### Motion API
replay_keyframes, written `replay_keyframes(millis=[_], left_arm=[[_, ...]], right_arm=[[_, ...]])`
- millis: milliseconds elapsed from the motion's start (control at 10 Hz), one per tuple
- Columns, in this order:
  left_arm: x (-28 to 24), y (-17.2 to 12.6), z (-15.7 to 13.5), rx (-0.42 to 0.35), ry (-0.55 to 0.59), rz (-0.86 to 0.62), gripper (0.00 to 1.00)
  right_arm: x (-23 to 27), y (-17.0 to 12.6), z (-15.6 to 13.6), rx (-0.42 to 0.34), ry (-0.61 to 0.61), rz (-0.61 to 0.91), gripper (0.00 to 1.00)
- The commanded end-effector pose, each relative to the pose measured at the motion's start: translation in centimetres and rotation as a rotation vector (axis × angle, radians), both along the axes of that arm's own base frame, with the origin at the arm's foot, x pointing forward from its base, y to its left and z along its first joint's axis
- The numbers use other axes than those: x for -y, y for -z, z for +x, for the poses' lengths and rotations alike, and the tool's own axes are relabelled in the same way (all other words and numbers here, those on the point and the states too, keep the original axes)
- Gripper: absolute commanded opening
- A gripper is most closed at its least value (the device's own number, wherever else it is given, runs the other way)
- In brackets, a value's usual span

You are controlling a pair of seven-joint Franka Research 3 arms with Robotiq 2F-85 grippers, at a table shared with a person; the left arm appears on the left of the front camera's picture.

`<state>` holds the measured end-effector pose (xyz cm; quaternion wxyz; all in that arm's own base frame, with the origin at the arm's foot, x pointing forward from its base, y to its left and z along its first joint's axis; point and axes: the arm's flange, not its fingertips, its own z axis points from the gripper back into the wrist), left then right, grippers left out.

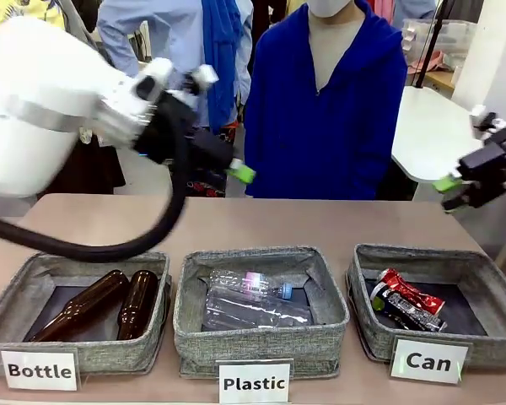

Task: Sort the can waste into the basket.
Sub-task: Pick up the can waste from the table and place it in the right Fabric basket.

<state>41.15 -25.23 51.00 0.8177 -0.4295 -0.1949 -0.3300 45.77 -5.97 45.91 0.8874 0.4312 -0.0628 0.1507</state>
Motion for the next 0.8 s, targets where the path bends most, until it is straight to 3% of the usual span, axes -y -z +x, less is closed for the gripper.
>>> replay_keyframes(millis=[0,200,400,600,700], left_arm=[[-6.1,1.0,0.9,-0.136,0.029,-0.132,1.0],[-12.5,4.6,1.7,-0.281,-0.018,-0.262,1.0],[-17.4,9.3,0.7,-0.341,-0.11,-0.372,1.0],[-21.9,13.6,-3.6,-0.317,-0.282,-0.5,1.0],[-23.8,14.5,-5.3,-0.267,-0.423,-0.55,1.0]], right_arm=[[-3.5,1.8,0.1,-0.027,-0.069,0.15,1.0],[-7.6,4.0,-0.2,-0.078,-0.038,0.326,1.0],[-9.2,4.1,0.2,-0.198,0.169,0.489,1.0],[-8.4,4.1,0.8,-0.13,0.268,0.466,1.0],[-9.0,5.1,0.3,-0.178,0.112,0.455,1.0]])
